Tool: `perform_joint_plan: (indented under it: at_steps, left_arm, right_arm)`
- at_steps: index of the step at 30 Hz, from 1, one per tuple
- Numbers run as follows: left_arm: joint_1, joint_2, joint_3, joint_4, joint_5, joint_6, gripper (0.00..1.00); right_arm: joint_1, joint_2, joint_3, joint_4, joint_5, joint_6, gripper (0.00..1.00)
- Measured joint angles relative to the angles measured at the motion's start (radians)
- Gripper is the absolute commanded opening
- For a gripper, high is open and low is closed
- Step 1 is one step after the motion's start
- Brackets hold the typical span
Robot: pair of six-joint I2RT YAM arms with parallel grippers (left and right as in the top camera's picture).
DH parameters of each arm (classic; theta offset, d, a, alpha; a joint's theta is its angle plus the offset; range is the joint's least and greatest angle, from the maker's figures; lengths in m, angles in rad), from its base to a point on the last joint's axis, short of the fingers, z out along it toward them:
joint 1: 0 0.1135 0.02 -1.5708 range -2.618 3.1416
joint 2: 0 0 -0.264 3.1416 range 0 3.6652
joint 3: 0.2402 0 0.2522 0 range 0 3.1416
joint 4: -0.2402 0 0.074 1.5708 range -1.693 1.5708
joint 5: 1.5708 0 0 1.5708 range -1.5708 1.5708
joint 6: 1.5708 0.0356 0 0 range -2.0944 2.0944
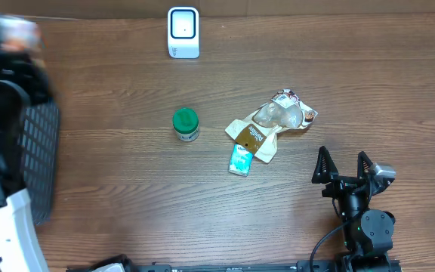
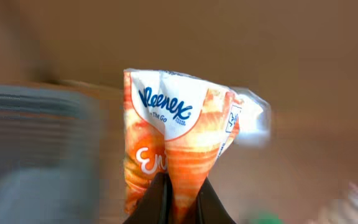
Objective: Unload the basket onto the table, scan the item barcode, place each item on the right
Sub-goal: 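Reach the left gripper into the basket and grasp the orange Kleenex pack, then carry the Kleenex pack beside the green jar and release it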
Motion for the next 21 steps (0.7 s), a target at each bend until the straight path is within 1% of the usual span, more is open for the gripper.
perform_joint_plan:
  at_steps: [4, 7, 11, 16, 18, 21]
  left_arm:
    - [-0.156, 0.079, -0.067, -0.091, 0.222, 0.163, 0.04]
    - [-0.268, 0.15, -0.13, -0.121, 0.307, 0.294, 0.04]
    - [-0.393, 0.248, -0.174, -0.13, 0.361, 0.435, 0.04]
    - [-0.491, 0.342, -0.177, -0.104, 0.374, 0.493, 0.04]
    - [-0.508, 0.37, -0.177, -0.096, 0.367, 0.491, 0.04]
    - [-0.539, 0.412, -0.177, -0.076, 0.309, 0.446, 0.04]
  right_arm:
    - [0.0, 0.0, 0.0, 0.0, 0.0, 0.0, 1.0]
    - [0.0, 0.0, 0.0, 0.0, 0.0, 0.0, 1.0]
    - [0.0, 0.0, 0.0, 0.0, 0.0, 0.0, 1.0]
    - [0.0, 0.0, 0.0, 0.0, 0.0, 0.0, 1.0]
    - [0.0, 0.0, 0.0, 0.0, 0.0, 0.0, 1.0]
    - [0.0, 0.0, 0.0, 0.0, 0.0, 0.0, 1.0]
